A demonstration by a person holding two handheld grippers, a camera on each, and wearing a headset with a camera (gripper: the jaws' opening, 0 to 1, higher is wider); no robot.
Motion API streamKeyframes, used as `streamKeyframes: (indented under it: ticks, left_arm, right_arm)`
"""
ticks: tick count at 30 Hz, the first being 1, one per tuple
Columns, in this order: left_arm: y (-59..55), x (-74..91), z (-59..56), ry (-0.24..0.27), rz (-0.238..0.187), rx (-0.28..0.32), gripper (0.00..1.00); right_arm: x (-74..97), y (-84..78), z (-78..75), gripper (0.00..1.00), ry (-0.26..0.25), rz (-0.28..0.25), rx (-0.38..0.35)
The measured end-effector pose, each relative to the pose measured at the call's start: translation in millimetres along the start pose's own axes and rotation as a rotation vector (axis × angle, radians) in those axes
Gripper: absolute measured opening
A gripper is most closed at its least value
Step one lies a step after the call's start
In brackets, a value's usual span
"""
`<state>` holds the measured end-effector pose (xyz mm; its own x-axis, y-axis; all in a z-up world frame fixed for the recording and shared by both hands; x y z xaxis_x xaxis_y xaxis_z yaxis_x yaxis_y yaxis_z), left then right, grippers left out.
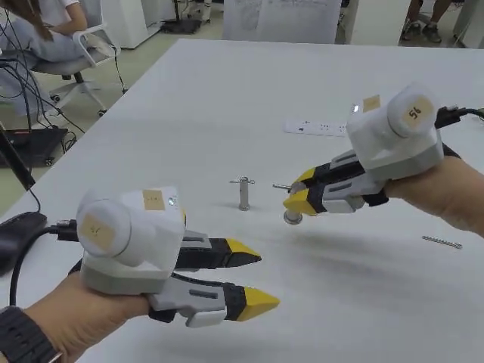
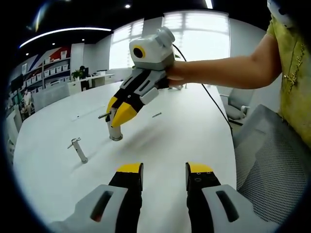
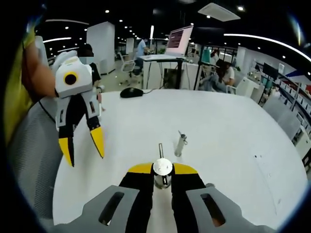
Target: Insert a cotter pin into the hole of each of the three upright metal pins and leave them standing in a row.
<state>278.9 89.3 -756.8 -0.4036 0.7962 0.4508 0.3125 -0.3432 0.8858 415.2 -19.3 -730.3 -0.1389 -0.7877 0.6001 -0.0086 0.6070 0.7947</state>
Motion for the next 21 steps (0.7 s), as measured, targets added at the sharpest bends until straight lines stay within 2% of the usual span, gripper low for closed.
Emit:
streamKeyframes:
  ticks: [12,15,21]
  left_arm:
    - [-2.5,-0.9,-0.4,-0.006,0.004,0.008,0.33]
    - [-3.2,-1.5,-0.6,-0.008,0.006,0.009,0.33]
    - [-4.8,-1.0,-0.1,-0.006,0.007,0.015,0.33]
  right_arm:
    - [-10.6,6.3,-29.2,0.12,-0.015,-0.009,0.003]
    - [-17.4,3.8,-42.0,0.12,-0.014,-0.003,-0.004]
    - [-27.4,-2.4,-46.1,0.12,0.004,0.013,-0.022]
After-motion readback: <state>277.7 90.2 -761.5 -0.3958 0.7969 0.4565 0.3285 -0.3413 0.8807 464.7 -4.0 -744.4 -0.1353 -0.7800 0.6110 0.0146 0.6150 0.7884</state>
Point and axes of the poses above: the centre of the closed fingertips' face, and the gripper's own axes: x roughly backward along the fingers, z roughly to its left, y roughly out of its top, the point moved 7 cm from there along x, roughly backward along the fingers, and after that the axes turned 1 degree about x, right-handed, at the moved point
